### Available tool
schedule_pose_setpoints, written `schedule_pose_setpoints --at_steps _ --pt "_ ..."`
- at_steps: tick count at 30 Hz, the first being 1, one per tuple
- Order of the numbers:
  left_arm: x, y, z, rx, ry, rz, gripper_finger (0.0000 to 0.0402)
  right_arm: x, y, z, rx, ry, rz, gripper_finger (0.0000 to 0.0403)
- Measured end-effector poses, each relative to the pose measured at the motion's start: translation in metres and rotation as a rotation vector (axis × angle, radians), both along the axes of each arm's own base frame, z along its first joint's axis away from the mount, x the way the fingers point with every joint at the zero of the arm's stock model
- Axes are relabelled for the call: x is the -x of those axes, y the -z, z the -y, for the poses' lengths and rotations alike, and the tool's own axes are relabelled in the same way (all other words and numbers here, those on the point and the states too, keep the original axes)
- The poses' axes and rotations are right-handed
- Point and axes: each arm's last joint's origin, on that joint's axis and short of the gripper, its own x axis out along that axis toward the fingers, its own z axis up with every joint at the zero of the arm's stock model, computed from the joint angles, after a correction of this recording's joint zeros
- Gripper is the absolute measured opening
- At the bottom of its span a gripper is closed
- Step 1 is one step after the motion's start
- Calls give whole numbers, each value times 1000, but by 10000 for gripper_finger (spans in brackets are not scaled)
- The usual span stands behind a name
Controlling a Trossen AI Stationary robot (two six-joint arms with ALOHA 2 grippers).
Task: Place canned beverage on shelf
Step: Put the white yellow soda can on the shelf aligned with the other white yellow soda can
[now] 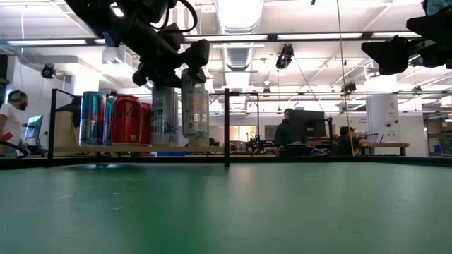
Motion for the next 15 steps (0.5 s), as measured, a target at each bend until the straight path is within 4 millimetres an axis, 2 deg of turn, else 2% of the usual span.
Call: schedule_pose_setpoints --at_steps 7,15 --pt "0 0 5 -17 -21 -1 259 0 0 0 0 0 0 396" --pt "-9 13 4 -18 -27 -14 258 0 0 0 0 0 1 396"
